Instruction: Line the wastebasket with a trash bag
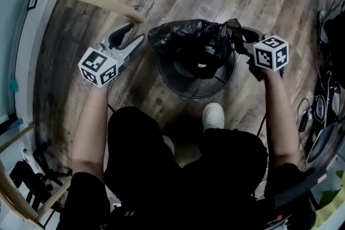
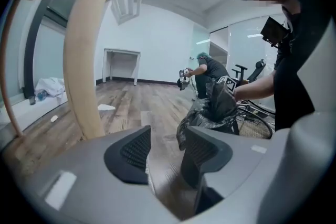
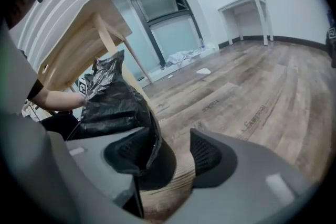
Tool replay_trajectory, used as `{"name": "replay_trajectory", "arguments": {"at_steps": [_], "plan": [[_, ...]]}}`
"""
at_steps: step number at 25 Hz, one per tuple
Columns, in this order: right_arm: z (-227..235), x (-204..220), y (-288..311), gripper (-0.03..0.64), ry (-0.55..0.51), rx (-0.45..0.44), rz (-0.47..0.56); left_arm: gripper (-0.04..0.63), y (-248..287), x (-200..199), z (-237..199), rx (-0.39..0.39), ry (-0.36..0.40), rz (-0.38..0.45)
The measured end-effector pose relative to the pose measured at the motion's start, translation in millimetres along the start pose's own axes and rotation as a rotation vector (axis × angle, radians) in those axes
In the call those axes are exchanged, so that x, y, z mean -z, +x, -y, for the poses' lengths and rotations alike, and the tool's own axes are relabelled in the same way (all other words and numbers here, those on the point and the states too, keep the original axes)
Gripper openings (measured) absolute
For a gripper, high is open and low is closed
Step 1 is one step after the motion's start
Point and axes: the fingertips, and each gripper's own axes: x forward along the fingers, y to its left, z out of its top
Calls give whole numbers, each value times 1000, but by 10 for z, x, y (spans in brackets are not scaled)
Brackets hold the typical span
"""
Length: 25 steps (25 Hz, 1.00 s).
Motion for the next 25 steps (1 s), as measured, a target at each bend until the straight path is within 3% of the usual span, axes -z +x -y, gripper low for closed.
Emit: {"name": "replay_trajectory", "arguments": {"at_steps": [4,8,11,14,17,22,25], "plan": [[189,-251,-366,242,13,80,124,240,-121,-440,305,75,112,81],[264,-533,-825,242,13,131,269,271,-115,-637,779,210,223,79],[-1,-808,-1073,242,-25,42,379,279,-35,-543,1094,306,294,32],[-376,-990,-1181,242,-103,-76,429,293,78,-404,1288,349,332,4],[-688,-1016,-1106,260,-249,-127,367,295,164,-338,1388,362,368,-27],[-803,-903,-774,320,-451,-126,169,290,284,-295,1456,370,466,-97],[-801,-932,-618,323,-542,-133,109,201,272,-290,1469,374,493,-115]]}}
